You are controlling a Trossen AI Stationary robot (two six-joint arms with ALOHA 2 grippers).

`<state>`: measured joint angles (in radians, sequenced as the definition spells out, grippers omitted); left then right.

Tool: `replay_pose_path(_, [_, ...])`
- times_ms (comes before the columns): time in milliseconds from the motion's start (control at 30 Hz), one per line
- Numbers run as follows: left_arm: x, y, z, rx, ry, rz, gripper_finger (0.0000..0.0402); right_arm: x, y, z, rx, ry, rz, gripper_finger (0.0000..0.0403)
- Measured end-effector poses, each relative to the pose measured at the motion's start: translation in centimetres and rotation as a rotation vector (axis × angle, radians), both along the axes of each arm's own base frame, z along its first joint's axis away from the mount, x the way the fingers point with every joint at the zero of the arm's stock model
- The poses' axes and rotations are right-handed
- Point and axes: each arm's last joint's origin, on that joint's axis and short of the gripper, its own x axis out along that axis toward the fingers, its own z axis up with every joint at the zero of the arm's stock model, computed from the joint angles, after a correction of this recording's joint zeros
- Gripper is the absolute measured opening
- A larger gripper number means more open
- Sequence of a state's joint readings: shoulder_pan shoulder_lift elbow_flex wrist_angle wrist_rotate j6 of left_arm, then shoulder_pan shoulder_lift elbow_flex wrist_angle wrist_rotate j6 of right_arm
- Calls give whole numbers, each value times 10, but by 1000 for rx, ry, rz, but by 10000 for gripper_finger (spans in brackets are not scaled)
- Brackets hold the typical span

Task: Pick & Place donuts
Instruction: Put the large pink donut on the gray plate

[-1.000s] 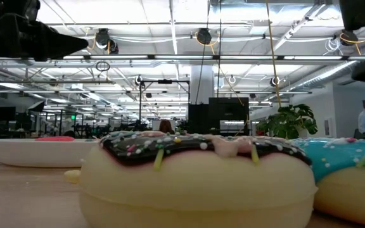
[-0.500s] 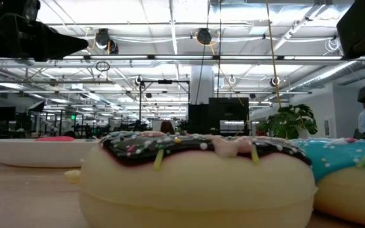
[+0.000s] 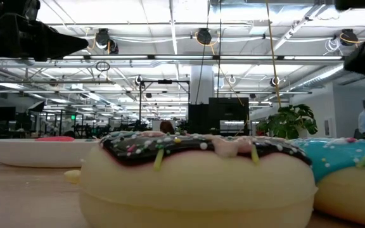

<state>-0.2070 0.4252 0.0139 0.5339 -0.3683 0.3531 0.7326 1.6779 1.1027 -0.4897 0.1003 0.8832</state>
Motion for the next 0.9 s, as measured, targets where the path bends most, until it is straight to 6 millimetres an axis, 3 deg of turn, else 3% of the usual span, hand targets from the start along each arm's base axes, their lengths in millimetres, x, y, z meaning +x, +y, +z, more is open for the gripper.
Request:
replay_pose_path(567, [0,0,0,3,-1,0,37,-5,-42,65,100,-140,-82,6])
replay_pose_path(700, [0,0,0,2,-1,0,37,-2,-43,76,112,-175,-72,5])
replay_pose_path(900, [0,0,0,-15,-4,-2,37,11,-34,118,111,-254,-48,5])
